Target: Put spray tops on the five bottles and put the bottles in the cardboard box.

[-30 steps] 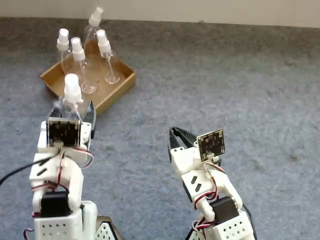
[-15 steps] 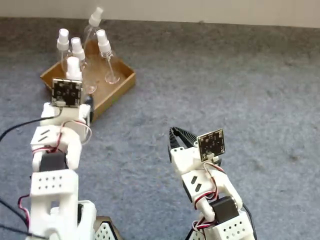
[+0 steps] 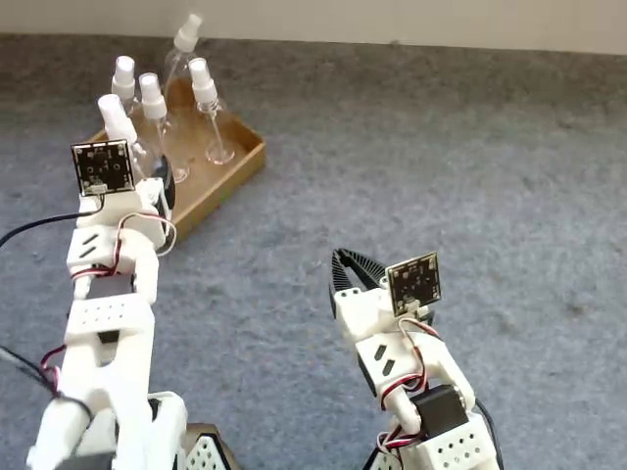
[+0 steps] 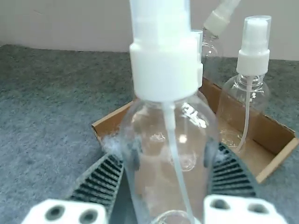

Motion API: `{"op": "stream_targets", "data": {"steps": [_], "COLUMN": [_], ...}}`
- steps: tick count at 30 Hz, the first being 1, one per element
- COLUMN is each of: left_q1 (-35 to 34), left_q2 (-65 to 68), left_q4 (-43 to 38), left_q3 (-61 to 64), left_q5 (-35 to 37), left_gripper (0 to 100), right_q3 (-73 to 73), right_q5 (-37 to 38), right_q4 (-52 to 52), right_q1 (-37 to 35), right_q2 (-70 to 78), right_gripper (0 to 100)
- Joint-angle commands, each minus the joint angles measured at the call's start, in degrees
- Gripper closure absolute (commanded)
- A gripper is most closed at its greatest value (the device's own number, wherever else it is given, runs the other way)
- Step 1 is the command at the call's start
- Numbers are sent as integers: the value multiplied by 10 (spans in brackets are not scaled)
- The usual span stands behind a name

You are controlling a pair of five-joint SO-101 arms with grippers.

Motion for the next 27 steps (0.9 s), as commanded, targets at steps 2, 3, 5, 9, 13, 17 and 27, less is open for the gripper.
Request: {"op": "stream_targets", "data": {"steps": [2,3,5,9,13,17,27], "left_q1": [-2,-4,-7,-10,-10,-8,10], "left_q2": [73,92,124,178,217,247,336], "left_q4": [-116,-135,-167,-224,-286,-349,-497], "left_q3": [-35,-35,-35,-35,-34,-20,7], "left_q5": [11,22,53,99,101,101,40], "left_gripper": [940,940,940,940,940,940,941], "right_q3": [78,78,78,78,78,78,78], "right_q5": [4,4,4,4,4,4,4], "right_q4": [1,1,1,1,1,1,1], "right_q1": [7,7,7,7,7,7,7], "right_q2": [-4,-4,-4,-4,-4,-4,-4], "right_gripper": [978,978,978,978,978,978,978]}}
